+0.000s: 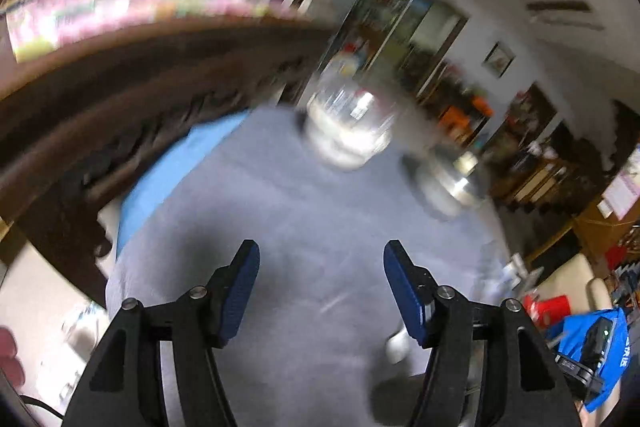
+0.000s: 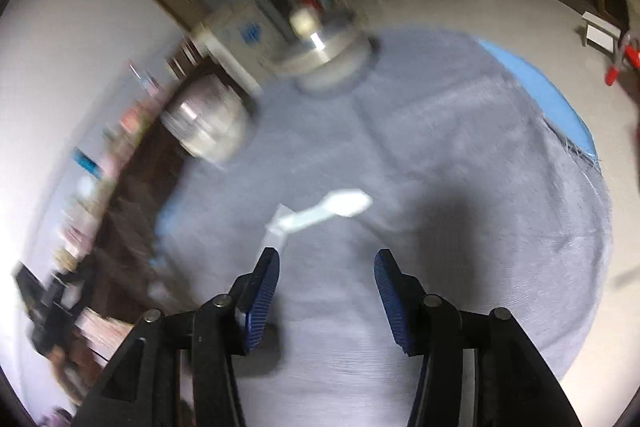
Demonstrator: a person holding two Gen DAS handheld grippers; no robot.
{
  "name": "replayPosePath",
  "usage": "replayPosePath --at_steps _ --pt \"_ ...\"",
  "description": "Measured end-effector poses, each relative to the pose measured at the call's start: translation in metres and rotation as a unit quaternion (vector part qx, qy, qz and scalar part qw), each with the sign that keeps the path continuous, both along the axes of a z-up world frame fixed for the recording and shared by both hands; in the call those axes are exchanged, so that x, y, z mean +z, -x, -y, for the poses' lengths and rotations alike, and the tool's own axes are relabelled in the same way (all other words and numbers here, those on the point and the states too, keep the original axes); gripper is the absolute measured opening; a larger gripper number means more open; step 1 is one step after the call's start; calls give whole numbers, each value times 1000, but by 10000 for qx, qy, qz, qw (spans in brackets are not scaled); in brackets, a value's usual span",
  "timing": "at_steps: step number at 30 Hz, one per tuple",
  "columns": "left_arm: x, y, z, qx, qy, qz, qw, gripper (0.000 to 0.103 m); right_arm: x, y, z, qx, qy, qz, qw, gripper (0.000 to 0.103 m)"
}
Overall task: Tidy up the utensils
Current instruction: 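Move both open grippers back toward the white spoons on the cloth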
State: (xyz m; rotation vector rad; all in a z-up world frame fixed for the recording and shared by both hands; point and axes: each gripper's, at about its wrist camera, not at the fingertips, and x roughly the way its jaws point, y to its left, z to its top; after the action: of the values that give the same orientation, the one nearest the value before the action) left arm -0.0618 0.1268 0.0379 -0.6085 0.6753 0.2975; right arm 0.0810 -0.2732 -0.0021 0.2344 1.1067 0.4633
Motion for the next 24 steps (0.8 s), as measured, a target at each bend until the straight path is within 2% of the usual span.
replayPosePath --at_steps 3,8,13,15,16,17,20,21,24 --pt "-37 -14 -8 -141 107 -540 9984 65 -28 -24 -25 596 833 18 9947 52" --pt "-82 -30 -6 -406 177 -1179 9920 65 -37 -55 -85 1827 1414 469 9718 52" --pt "-102 -50 -2 -593 199 -1426 9878 65 -58 -72 -150 3142 2025 608 9255 52" --pt "-108 -59 1 -716 156 -1476 9863 65 -68 -77 -164 3452 2172 558 9113 52" --pt "-110 -62 4 -798 131 -1503 9853 65 -70 -78 -172 3609 2270 730 9016 53" --pt "-111 -68 5 -870 105 -1526 9844 65 -72 -78 -175 3698 2286 732 8976 53" --pt "-112 -81 9 -1057 1 -1573 9819 65 -80 -85 -184 3887 2249 396 8926 47" --pt "-112 -88 11 -1120 -50 -1584 9810 65 -82 -87 -184 3892 2281 243 8921 42" --pt "-111 -103 16 -1259 -98 -1578 9794 65 -71 -96 -179 3646 2166 79 9056 29"
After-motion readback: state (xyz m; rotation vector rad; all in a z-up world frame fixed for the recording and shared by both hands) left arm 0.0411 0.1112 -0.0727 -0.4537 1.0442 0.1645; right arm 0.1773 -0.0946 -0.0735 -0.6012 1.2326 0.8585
